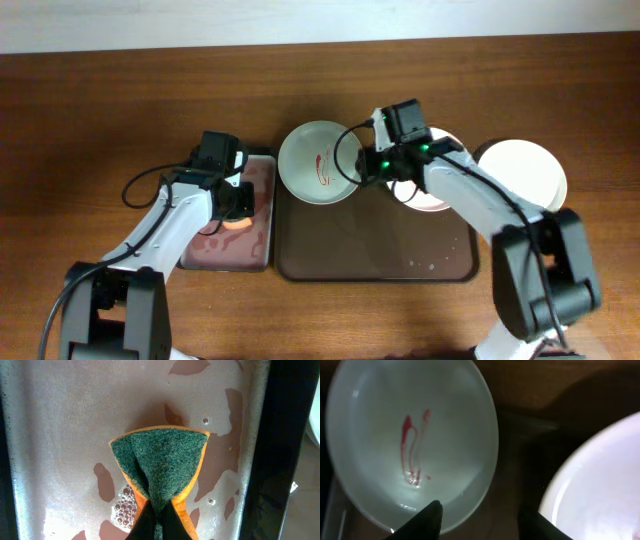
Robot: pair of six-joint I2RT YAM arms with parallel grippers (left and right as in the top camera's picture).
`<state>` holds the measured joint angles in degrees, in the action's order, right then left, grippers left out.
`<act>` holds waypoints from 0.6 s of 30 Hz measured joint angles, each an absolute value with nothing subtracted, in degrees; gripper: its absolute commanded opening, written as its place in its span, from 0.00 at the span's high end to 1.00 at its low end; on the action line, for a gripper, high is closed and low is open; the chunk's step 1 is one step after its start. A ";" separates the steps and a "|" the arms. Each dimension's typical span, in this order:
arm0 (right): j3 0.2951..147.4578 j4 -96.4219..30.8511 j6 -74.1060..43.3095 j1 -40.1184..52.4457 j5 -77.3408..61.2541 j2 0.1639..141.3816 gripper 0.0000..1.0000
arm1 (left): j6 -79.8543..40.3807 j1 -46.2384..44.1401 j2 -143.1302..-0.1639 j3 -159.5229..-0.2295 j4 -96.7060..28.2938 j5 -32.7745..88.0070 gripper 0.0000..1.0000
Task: Clean dirty plates on tray and stack at the side
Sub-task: 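Move right gripper to grip the rim of the left plate, then scrub the left plate with the sponge in the left gripper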
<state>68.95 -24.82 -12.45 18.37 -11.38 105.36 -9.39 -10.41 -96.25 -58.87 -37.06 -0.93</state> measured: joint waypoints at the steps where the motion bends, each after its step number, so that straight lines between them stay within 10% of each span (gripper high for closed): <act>1: 68.95 -23.53 -13.41 18.68 -11.20 106.80 0.51 | -9.39 -10.41 -96.25 -58.87 -37.06 -0.93 1.00; 8: 68.97 -19.68 -17.63 18.85 -12.73 112.36 0.96 | -9.39 -10.41 -96.25 -58.87 -37.06 -0.91 1.00; 18: 69.25 -37.71 -17.76 18.85 -14.00 104.62 0.96 | -9.37 -10.41 -96.25 -58.96 -35.94 1.13 1.00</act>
<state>69.25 -37.71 -17.76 18.85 -14.00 104.62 -9.37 -10.41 -96.25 -58.96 -35.94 1.13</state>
